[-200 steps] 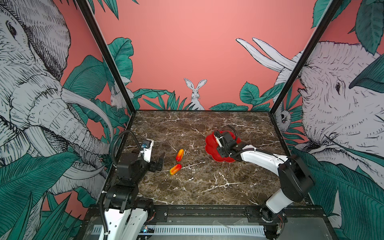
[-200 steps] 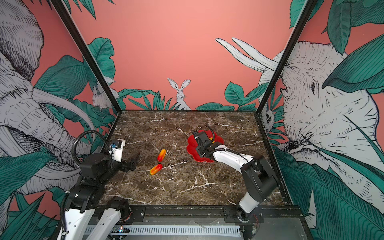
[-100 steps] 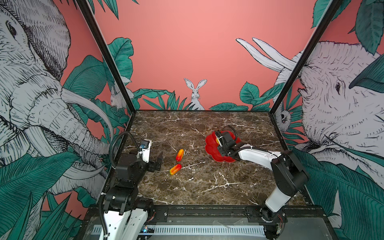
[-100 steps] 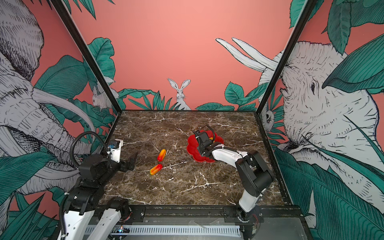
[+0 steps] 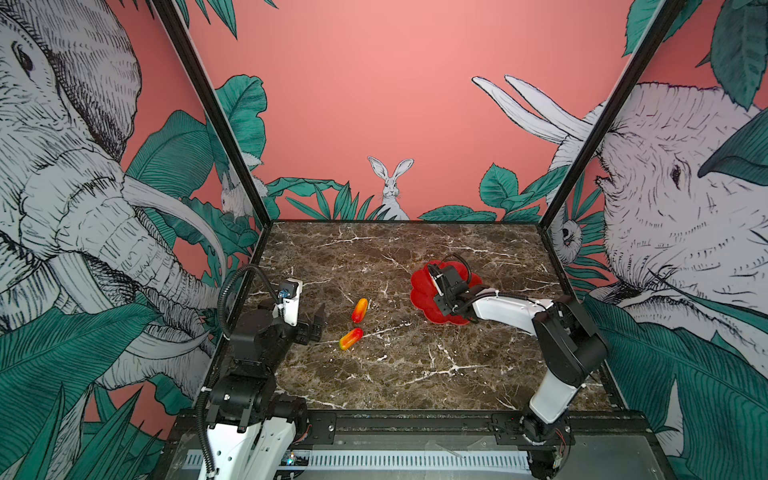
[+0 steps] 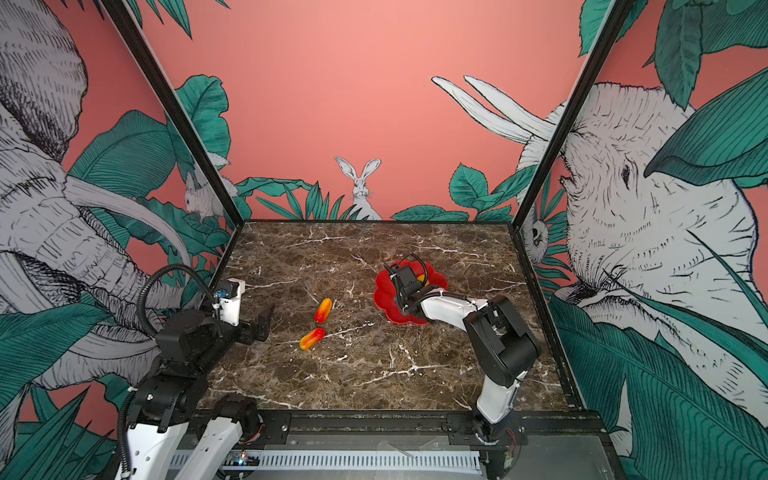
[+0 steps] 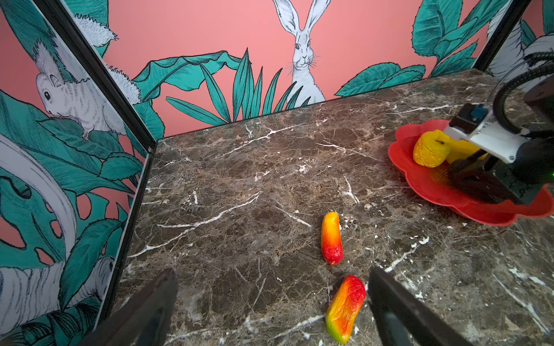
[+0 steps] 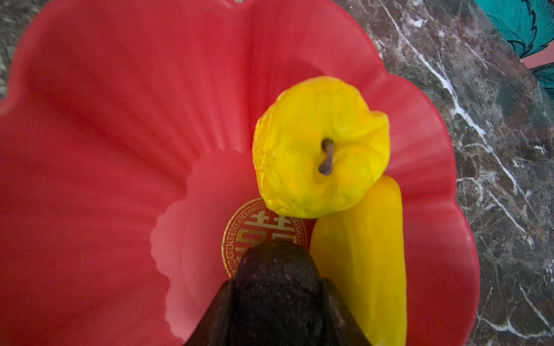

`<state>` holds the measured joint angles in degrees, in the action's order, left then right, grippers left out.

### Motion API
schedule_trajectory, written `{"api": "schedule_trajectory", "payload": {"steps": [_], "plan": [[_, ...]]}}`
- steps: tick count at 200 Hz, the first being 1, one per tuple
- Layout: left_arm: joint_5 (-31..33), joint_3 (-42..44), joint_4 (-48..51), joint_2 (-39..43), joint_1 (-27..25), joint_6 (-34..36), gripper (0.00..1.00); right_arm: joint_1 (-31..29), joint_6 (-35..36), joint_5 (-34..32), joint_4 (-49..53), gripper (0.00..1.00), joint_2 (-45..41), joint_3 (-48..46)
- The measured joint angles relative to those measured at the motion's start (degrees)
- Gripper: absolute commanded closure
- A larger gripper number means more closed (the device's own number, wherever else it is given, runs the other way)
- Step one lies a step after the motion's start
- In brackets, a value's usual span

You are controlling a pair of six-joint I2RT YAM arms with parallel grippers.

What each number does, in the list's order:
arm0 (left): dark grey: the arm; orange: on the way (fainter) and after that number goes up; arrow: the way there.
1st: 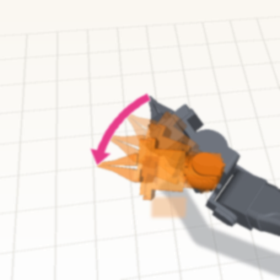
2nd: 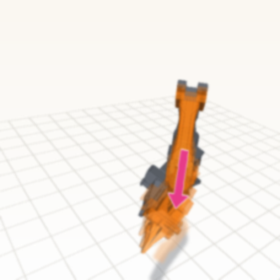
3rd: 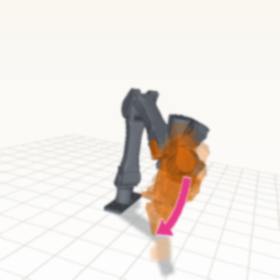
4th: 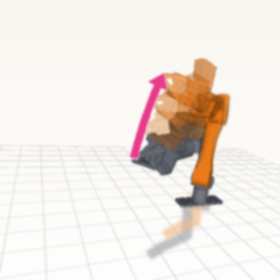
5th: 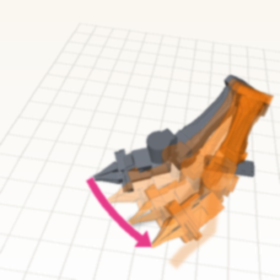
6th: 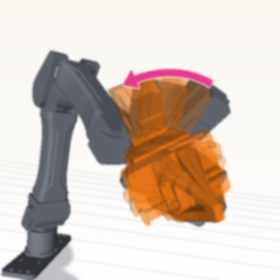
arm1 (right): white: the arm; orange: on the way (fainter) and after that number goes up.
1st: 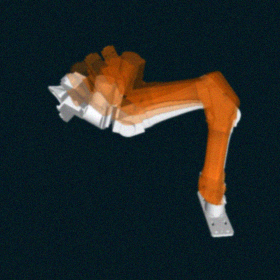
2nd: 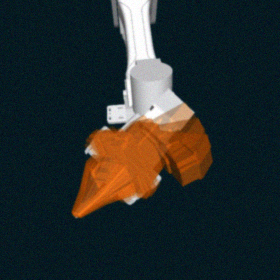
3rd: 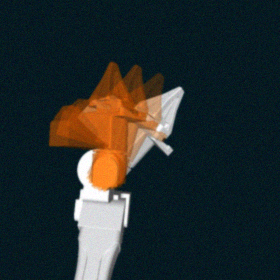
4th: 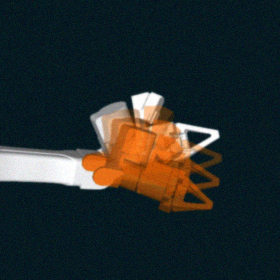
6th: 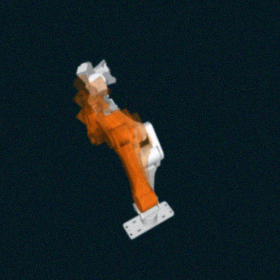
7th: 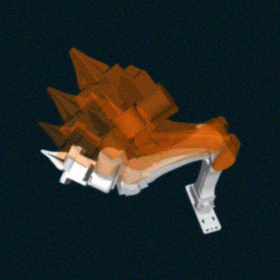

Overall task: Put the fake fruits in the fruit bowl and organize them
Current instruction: 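Move the right gripper to the farther red-yellow pepper and grasp it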

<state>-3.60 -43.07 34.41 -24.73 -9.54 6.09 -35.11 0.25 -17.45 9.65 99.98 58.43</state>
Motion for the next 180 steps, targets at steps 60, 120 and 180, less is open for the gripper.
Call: {"api": "schedule_trajectory", "payload": {"steps": [60,120,180], "plan": [[-0.1,0.0,0.0,0.0,0.0,0.0,0.0,-0.2,1.6,2.5,6.0,0.11,-8.1,1.7],[-0.4,0.0,0.0,0.2,0.0,0.0,0.0,-7.2,2.0,12.7,9.2,0.0,-14.4,7.6],[-0.5,0.0,0.0,0.9,0.0,0.0,0.0,-18.8,-6.5,19.8,6.9,0.0,7.0,23.1]]}}
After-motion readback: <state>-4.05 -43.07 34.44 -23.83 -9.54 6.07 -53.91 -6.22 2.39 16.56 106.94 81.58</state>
